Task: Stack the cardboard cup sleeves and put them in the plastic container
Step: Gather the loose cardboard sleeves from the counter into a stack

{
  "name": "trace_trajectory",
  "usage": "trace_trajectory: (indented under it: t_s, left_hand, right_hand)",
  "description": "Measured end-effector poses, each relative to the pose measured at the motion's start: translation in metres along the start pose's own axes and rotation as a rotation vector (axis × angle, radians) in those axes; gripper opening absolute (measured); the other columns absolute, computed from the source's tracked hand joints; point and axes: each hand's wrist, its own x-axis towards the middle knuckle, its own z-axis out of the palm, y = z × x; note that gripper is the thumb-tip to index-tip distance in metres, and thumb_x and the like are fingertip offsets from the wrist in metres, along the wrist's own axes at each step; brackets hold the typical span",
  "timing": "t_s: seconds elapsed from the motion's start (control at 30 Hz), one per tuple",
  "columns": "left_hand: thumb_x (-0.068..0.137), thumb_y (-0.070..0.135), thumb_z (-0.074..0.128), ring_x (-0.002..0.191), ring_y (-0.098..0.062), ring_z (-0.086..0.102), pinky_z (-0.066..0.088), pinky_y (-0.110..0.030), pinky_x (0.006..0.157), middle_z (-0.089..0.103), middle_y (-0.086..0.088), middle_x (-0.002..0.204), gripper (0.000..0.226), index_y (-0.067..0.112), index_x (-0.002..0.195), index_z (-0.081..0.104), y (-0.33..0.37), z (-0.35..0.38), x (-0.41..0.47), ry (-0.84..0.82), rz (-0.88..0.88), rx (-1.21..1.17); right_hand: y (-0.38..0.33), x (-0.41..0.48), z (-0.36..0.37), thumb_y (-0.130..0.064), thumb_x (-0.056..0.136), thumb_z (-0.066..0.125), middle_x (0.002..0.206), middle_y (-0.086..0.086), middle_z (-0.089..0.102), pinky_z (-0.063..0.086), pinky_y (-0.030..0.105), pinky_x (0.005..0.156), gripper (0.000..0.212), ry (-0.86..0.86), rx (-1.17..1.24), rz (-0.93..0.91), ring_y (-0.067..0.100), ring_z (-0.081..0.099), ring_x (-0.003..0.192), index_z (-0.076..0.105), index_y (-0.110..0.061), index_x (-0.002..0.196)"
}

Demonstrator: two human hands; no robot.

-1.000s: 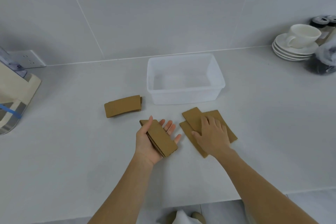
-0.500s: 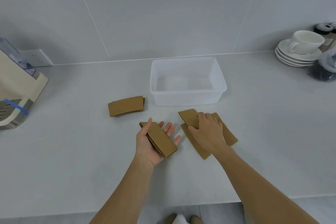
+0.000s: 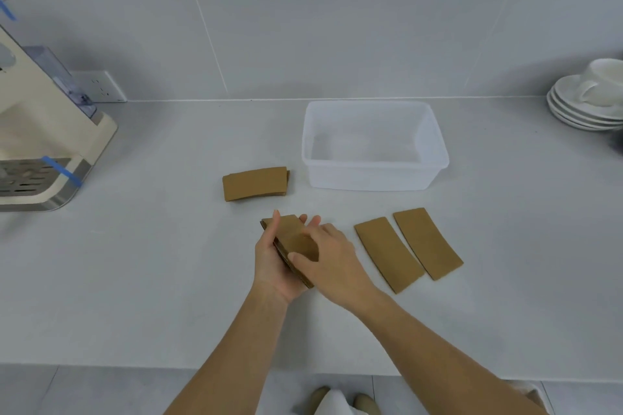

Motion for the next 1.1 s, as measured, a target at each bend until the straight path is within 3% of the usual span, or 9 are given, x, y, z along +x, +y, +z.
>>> trace_trajectory:
  t_s: [0.1,0.23,0.47,0.6,0.8,0.93,1.1]
  left_hand:
    - [0.058,0.047,0.077,0.103,-0.026,0.068,0.051,-0.046,0.088,0.072,-0.004,0.111,0.068,0.012,0.115,0.062,-0.004,-0.004,0.001,0.033,0.023,-0.014]
    - [0.053,0.043,0.079,0.085,-0.023,0.072,0.058,-0.039,0.071,0.075,-0.003,0.089,0.057,0.015,0.101,0.067,-0.006,-0.009,0.001,0.083,0.002,0.016]
    - [0.058,0.045,0.074,0.082,-0.024,0.07,0.058,-0.037,0.066,0.075,-0.004,0.084,0.05,0.015,0.097,0.066,-0.008,0.006,0.011,0.122,-0.036,0.046]
    - [0.07,0.044,0.07,0.085,-0.025,0.072,0.058,-0.046,0.068,0.074,-0.006,0.087,0.042,0.012,0.097,0.064,-0.007,0.013,0.016,0.067,-0.034,0.031]
    - [0.07,0.043,0.071,0.087,-0.026,0.069,0.047,-0.059,0.092,0.071,-0.008,0.085,0.043,0.01,0.095,0.062,-0.011,0.011,0.024,0.013,-0.014,-0.056]
    - [0.072,0.046,0.069,0.088,-0.026,0.068,0.05,-0.059,0.087,0.07,-0.009,0.086,0.043,0.01,0.093,0.063,-0.01,0.009,0.027,0.002,-0.005,-0.056]
    - [0.074,0.048,0.066,0.083,-0.025,0.069,0.054,-0.054,0.081,0.07,-0.008,0.087,0.043,0.009,0.091,0.064,-0.007,0.007,0.029,0.004,0.008,-0.043]
  right_hand:
    - [0.003,-0.004,0.013,-0.03,0.085,0.052,0.124,0.005,0.051,0.039,0.043,0.098,0.036,-0.016,-0.006,-0.044,0.021,0.046,0.109,0.054,-0.021,0.12]
    - [0.014,-0.006,0.014,-0.037,0.085,0.054,0.122,0.0,0.049,0.039,0.039,0.1,0.04,-0.053,0.045,-0.043,0.017,0.045,0.111,0.053,-0.025,0.123]
    - [0.027,0.001,-0.011,-0.055,0.08,0.051,0.129,-0.004,0.045,0.036,0.036,0.102,0.056,-0.19,-0.034,-0.054,0.015,0.043,0.116,0.044,-0.031,0.13]
    - [0.04,0.005,-0.039,-0.057,0.079,0.052,0.117,-0.009,0.054,0.042,0.027,0.088,0.052,-0.065,0.022,-0.014,0.01,0.049,0.106,0.049,-0.03,0.123]
    - [0.072,0.008,-0.058,-0.052,0.086,0.047,0.137,0.004,0.046,0.032,0.036,0.102,0.062,0.13,-0.274,0.16,0.022,0.041,0.126,0.036,-0.018,0.136]
    - [0.087,-0.001,-0.045,-0.051,0.088,0.043,0.131,0.008,0.048,0.034,0.036,0.098,0.058,0.15,-0.506,0.196,0.025,0.043,0.12,0.035,-0.013,0.131]
    - [0.095,-0.008,-0.026,-0.046,0.09,0.041,0.138,0.013,0.04,0.034,0.038,0.097,0.048,0.198,-0.651,0.221,0.028,0.042,0.121,0.039,-0.013,0.125]
